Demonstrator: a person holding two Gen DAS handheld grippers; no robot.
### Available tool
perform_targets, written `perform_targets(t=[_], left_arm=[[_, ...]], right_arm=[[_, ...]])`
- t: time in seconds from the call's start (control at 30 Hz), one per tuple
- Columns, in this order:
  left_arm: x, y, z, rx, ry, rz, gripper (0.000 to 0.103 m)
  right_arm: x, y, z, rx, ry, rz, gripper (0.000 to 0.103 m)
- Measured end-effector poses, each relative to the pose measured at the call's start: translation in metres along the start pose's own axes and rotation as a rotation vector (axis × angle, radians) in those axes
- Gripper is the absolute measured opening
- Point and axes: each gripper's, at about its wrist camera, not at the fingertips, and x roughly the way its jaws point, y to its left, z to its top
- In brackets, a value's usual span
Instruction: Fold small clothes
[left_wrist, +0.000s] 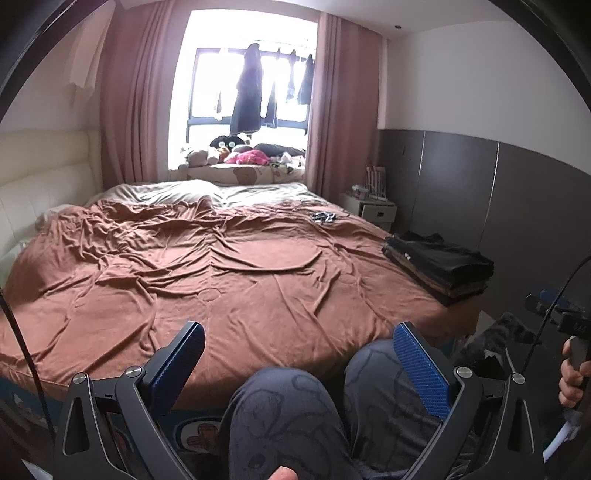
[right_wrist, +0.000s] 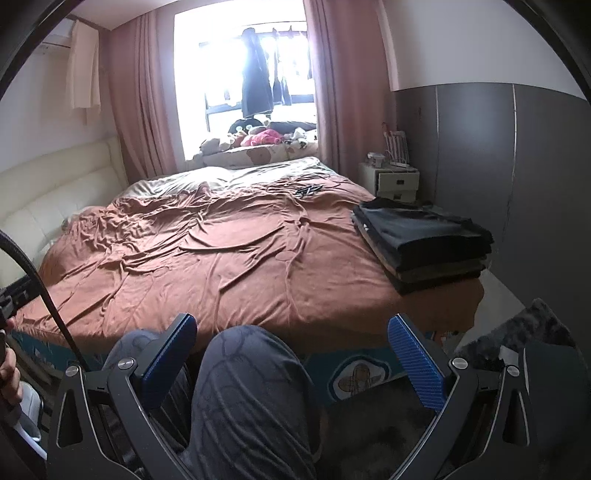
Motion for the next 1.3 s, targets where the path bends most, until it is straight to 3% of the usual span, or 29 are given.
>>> perform_targets(t=[0.43,0.57,1.3], left_arm=[[0.001,-0.007,-0.005,0.001,-0.018,-0.006,0.103],[-0.001,-0.007,-0.005,-0.008,-0.021,-0.015,0.103],[-0.009,-0.008,-0.002,-0.004,-0.039,-0.001,0.103]], right_arm=[[-0.008,0.005,-0.003,0.009,-0.041,-0.02,0.103],[-0.005,0.001,-0.004,0.038,-0.023,0.014,0.103],[-0.001,0.012,0.0,0.018,-0.012,0.017,0.103]])
